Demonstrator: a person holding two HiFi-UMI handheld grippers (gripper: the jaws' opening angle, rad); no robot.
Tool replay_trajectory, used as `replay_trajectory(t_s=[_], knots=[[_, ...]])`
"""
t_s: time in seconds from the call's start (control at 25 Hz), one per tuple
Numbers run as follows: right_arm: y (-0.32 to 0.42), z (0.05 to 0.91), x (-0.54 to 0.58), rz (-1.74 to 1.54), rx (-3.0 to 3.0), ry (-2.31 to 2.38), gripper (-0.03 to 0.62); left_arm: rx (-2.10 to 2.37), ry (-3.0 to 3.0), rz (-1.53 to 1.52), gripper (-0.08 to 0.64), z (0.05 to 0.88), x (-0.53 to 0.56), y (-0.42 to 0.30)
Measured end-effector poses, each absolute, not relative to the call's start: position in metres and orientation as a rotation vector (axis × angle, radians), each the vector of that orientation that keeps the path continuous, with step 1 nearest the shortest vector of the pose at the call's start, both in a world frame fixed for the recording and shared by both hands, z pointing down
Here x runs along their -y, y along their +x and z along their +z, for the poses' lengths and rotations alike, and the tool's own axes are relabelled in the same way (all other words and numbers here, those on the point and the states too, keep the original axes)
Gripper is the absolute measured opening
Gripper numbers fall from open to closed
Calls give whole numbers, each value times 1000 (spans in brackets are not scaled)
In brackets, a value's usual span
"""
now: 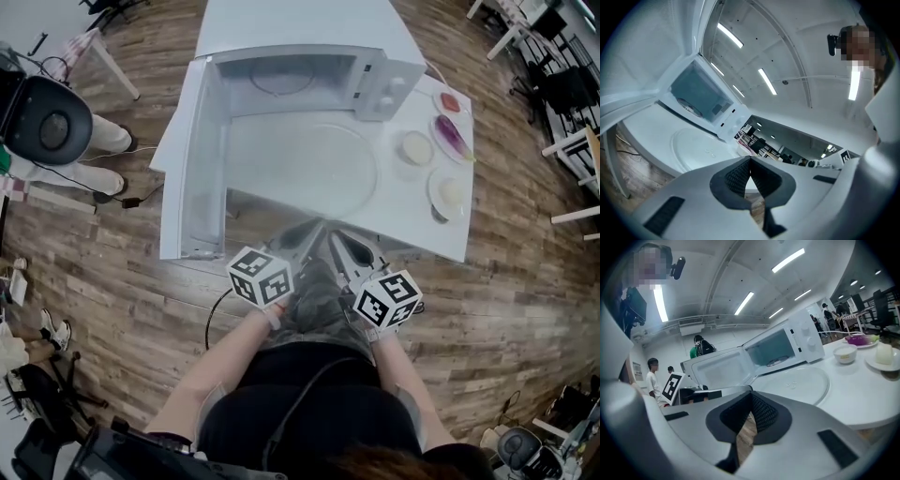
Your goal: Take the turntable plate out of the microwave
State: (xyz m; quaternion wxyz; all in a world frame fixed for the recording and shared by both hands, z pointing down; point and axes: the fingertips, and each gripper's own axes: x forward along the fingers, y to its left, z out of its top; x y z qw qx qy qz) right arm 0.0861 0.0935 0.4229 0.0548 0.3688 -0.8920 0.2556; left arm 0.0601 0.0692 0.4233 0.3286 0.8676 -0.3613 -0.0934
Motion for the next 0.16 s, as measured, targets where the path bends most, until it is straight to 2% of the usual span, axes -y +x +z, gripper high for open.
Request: replay_trajectory(t_s=[0.16], knots=[[80,424,-106,768,2689,1109,20,991,2266,-186,12,428,-80,54]])
